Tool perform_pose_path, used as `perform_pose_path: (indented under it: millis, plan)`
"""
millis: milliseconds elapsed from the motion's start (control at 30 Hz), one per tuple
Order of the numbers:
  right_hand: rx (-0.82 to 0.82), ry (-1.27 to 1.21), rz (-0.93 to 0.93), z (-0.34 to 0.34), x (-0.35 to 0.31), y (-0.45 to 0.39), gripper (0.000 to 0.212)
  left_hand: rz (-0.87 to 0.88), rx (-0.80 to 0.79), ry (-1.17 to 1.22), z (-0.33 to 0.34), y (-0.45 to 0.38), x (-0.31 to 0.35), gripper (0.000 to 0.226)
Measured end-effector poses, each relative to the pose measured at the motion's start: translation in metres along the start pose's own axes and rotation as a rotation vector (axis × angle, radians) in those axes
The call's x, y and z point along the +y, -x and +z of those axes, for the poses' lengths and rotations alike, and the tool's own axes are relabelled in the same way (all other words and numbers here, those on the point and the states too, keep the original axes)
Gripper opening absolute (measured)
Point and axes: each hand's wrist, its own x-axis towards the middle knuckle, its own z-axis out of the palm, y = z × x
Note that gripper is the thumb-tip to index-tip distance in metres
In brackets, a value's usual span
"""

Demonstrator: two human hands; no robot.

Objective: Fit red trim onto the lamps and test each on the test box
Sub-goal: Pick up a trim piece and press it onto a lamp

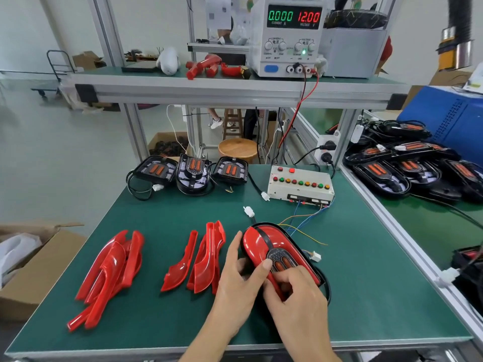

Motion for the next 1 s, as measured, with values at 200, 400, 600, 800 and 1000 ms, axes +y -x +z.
perform_pose_path:
  millis: [200,400,600,800,1000]
  plan:
    - [-0.03,0.002,-0.007,-0.0011,0.002,-0.0051,0.016,-0.006,0.023,0.031,0.0008,0.0008,-0.0045,0.089]
    - [-0.058,0.043,-0.051,-0.0052,0.0021,-0.0049,0.018,-0.004,0.048,0.053,0.0039,0.0023,-0.002,0.081]
    - [-0.02,0.131,-0.156,-0.006,0.0009,0.0004,0.022,-0.044,0.049,0.066,0.0014,0.005,0.0006,0.079]
    - [0.032,0.129,-0.198,-0.0014,0.0015,-0.0006,0.02,-0.052,0.032,0.081,0.0012,0.0072,-0.0006,0.083]
    - [0.053,0.138,-0.24,-0.0016,0.0048,0.0022,0.023,-0.087,0.056,0.116,0.0004,0.0069,0.0017,0.079]
